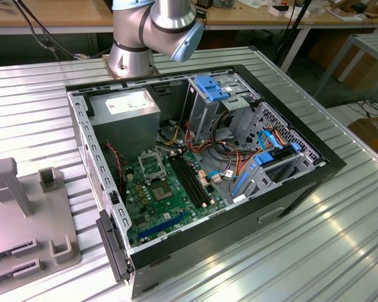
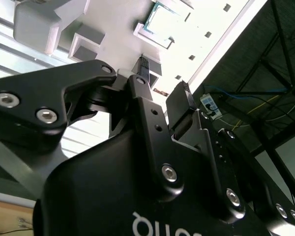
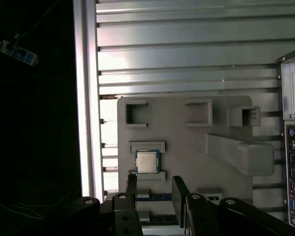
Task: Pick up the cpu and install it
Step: 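Pick up the cpu and move it towards the insertion slot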
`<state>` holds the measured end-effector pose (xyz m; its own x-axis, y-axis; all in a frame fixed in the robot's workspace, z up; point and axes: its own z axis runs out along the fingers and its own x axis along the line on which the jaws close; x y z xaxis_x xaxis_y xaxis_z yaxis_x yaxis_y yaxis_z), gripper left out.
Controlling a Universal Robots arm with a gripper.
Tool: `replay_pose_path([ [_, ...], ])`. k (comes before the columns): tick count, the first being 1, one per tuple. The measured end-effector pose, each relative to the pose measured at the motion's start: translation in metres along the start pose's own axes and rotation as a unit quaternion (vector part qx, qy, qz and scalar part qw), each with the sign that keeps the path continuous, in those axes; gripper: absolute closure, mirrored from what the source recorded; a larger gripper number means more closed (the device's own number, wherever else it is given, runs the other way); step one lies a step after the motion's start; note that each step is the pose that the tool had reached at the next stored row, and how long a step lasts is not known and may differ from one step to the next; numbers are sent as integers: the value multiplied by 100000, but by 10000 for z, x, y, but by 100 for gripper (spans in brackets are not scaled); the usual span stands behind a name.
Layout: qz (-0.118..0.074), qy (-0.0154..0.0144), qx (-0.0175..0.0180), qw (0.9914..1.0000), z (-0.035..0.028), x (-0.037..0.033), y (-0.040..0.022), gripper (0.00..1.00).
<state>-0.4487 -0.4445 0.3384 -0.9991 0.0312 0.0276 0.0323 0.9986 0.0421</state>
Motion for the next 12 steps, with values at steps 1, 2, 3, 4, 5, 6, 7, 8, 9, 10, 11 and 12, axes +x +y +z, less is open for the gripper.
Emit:
replay_pose_path([
  [1,-394,11,1,99999,10,1,-1,58],
  [2,-774,29,16,99997,20,2,-1,58],
  [3,-1063,46,24,99994,29,5,-1,58],
  [4,-1392,56,32,99990,40,9,-1,58],
  [5,-1688,74,44,99986,47,13,-1,58],
  [6,-1936,88,54,99981,55,20,0,58],
  [7,-2202,112,56,99976,63,26,-1,58],
  [8,-2345,130,64,99972,67,27,-2,58],
  [9,-2344,137,67,99972,67,28,-2,58],
  [10,-2348,137,67,99972,67,28,-2,58],
  [11,-2347,137,67,99972,68,28,-2,58],
  [12,-2347,136,64,99972,68,28,-1,58],
])
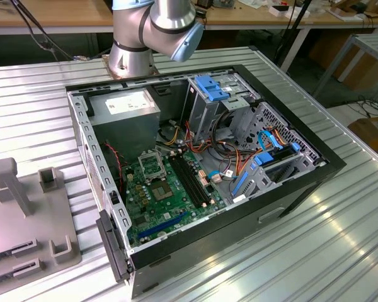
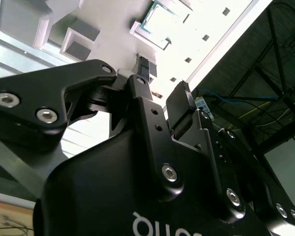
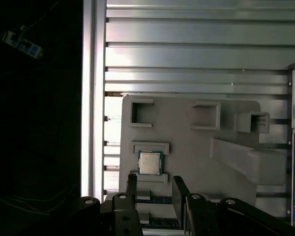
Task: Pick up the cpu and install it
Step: 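Pick up the cpu and move it towards the insertion slot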
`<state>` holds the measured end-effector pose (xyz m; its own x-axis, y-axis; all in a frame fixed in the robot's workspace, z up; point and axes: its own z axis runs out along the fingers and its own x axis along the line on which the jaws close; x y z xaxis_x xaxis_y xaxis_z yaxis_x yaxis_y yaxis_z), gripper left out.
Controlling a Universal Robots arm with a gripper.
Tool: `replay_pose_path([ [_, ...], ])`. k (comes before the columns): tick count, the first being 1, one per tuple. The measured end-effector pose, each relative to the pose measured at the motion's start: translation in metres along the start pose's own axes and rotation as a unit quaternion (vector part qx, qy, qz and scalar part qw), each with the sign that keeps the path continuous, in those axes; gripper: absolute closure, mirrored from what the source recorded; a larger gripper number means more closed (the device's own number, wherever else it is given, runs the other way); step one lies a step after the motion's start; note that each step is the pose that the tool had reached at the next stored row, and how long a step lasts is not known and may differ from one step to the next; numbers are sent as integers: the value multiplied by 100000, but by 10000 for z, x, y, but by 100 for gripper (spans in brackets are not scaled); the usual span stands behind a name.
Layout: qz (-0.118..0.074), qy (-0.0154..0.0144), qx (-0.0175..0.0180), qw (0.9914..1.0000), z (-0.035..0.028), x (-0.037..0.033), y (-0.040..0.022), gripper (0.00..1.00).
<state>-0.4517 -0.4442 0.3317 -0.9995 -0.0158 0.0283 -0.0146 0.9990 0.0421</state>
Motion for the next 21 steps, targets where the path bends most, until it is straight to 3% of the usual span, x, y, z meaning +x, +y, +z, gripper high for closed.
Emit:
replay_pose_path([
  [5,-6,-3,-1,100000,2,0,0,56],
  [6,-8,-6,-3,100000,2,0,0,50],
  [21,-10,-11,-4,100000,56,39,-1,50],
])
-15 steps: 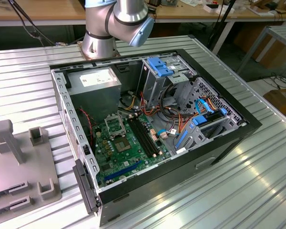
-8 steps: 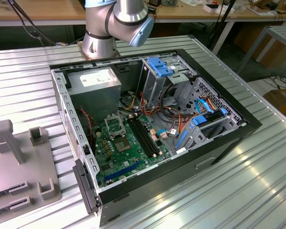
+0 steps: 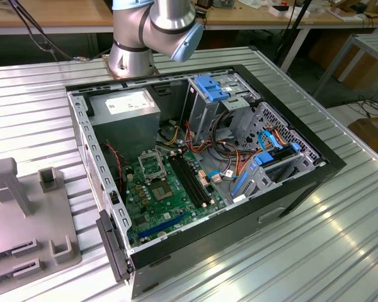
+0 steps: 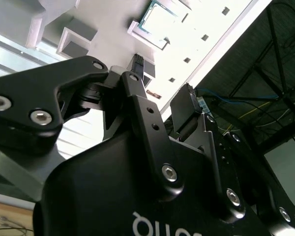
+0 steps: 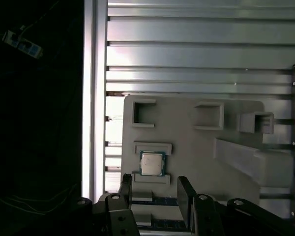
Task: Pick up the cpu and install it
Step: 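Pick up the cpu and move it towards the insertion slot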
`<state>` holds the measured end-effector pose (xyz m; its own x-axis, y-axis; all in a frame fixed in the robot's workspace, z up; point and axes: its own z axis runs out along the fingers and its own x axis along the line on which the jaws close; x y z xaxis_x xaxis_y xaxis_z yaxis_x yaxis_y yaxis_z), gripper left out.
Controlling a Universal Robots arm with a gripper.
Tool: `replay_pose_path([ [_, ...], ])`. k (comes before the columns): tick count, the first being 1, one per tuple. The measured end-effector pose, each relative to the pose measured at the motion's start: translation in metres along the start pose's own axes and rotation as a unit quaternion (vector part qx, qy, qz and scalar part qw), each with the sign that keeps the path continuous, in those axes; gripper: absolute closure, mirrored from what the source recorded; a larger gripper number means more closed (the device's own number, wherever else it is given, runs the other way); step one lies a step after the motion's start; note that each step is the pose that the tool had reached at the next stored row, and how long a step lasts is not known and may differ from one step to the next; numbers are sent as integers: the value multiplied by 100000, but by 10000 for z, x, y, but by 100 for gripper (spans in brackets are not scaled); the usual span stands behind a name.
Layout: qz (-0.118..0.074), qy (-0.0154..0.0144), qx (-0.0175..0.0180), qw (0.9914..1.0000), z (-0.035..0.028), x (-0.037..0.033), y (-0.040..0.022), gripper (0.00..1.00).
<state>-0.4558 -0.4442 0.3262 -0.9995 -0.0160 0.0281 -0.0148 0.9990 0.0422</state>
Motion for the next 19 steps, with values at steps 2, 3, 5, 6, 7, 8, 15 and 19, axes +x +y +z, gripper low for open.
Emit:
replay_pose_path([
  [2,-12,1,1,100000,14,8,-2,50],
  [3,-13,1,1,100000,22,9,-2,50],
  [5,-12,3,3,100000,44,10,-3,50],
  [6,-9,5,2,100000,58,10,-3,50],
  [7,-10,-3,-3,100000,67,10,-3,50],
  [8,-8,8,7,100000,66,10,-3,50],
  [15,-7,6,1,100000,72,10,-4,50],
  [19,-6,2,2,100000,73,10,-4,50],
])
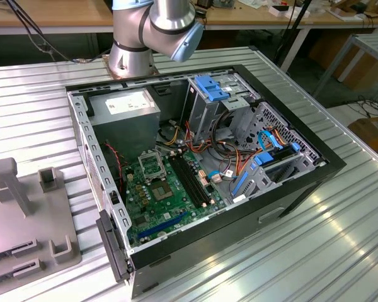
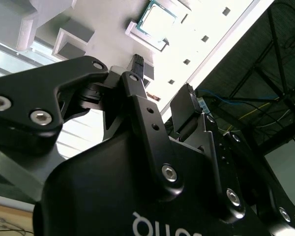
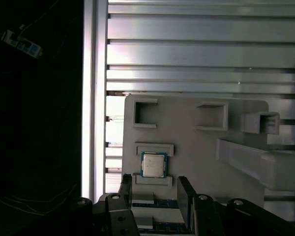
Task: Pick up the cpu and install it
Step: 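Pick up the cpu and move it towards the insertion slot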
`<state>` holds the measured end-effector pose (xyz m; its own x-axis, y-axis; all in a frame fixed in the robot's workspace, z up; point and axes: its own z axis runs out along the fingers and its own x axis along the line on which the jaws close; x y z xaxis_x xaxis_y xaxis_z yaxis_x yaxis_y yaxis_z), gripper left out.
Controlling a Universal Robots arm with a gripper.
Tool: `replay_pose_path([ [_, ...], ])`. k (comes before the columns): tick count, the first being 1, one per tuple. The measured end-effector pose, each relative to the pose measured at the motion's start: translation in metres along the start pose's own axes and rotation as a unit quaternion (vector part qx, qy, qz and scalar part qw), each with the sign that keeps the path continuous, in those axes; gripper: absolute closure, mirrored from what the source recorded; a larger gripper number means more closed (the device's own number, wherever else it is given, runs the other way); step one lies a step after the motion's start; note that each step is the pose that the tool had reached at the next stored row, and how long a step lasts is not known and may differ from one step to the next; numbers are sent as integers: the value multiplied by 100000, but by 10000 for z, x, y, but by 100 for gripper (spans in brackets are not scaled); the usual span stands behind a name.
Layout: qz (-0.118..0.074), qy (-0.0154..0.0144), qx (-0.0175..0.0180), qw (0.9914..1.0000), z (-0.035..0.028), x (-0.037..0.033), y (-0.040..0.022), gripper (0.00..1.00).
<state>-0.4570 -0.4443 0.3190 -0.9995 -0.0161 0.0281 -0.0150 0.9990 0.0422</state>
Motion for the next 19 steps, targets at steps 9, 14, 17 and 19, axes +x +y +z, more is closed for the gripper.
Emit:
replay_pose_path([
  [9,-66,6,2,100000,28,-1,-5,50],
  [14,-71,17,2,100000,129,-3,-71,50],
  [17,-70,20,7,100000,186,-4,-116,50],
  [19,-75,20,8,100000,225,-5,-143,50],
])
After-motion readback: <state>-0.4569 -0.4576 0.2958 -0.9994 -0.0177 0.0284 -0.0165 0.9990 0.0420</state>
